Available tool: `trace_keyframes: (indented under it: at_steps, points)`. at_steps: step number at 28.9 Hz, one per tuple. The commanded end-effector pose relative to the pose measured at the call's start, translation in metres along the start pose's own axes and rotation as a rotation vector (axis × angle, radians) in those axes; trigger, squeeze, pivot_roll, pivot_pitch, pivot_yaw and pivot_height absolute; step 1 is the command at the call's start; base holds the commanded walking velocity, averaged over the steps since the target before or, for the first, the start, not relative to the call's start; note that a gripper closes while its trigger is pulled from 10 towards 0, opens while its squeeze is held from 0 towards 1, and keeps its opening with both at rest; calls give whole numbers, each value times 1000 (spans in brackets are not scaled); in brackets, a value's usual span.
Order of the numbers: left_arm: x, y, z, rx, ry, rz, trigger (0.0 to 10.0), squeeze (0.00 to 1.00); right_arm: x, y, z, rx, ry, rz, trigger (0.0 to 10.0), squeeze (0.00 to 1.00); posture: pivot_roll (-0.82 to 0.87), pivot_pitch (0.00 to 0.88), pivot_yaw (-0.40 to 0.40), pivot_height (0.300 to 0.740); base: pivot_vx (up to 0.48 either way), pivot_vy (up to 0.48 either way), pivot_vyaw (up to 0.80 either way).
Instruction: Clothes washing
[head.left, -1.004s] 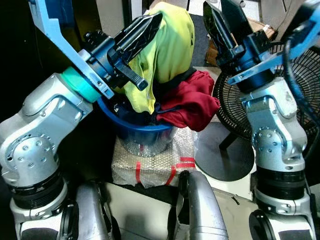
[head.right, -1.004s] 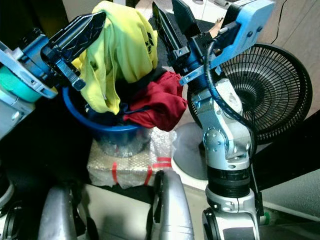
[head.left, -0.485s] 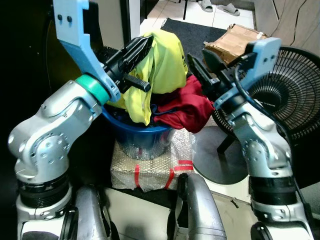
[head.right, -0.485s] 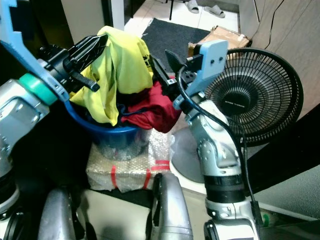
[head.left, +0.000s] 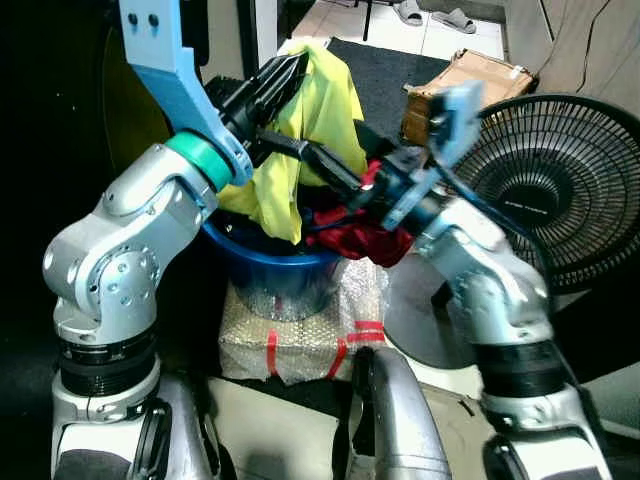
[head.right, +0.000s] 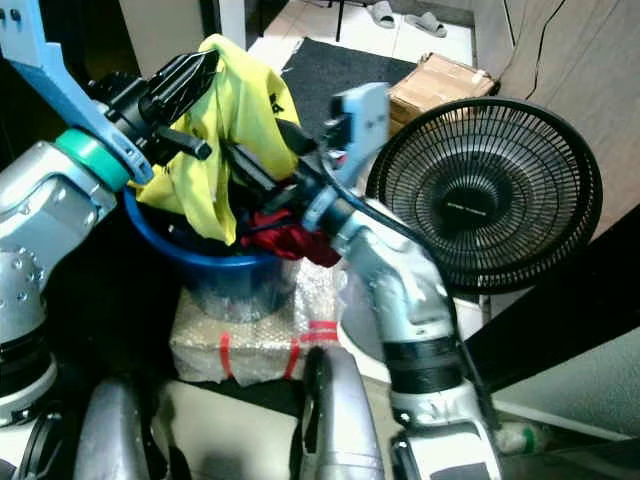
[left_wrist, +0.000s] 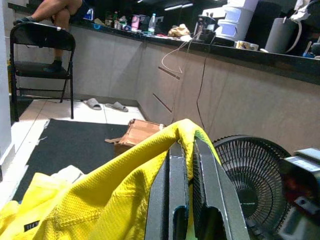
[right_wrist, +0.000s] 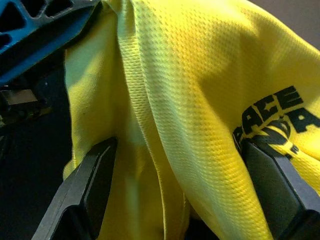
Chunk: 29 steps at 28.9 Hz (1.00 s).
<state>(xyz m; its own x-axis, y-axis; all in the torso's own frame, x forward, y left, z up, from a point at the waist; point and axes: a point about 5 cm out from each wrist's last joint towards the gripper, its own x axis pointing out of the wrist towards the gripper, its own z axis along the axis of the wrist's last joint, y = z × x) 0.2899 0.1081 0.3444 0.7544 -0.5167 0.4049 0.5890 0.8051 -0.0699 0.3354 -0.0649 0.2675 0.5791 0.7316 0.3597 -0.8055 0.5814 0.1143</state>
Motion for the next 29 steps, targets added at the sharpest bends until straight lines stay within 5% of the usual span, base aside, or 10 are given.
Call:
trace_keyframes:
  at_steps: [1,9,13,14,15,29]
  points:
    - [1,-2,3,11,-20,-5,10000,0,7,-1,-4,10,7,0,10000,0,61,107,-20,505,0,0,0]
    - [2,0,3,12,-28,12,10000,0,42,4,-12,63,30,37,10000,0,81,108,-34,505,0,0,0]
    - [4,1,0,9,-26,22,10000,0,58,-6,-13,-47,43,-90,10000,0,83,109,-41,505,0,0,0]
    - [5,1,0,9,-25,24,10000,0,60,-11,-12,-83,43,-141,8863,0,83,109,-42,505,0,0,0]
    - [5,1,-1,7,-25,25,10000,0,60,-16,-10,-109,29,-189,0,0,84,110,-42,505,0,0,0]
    - [7,3,-4,2,-21,43,10000,0,50,-39,2,-250,-54,-316,0,0,74,98,-36,505,0,0,0]
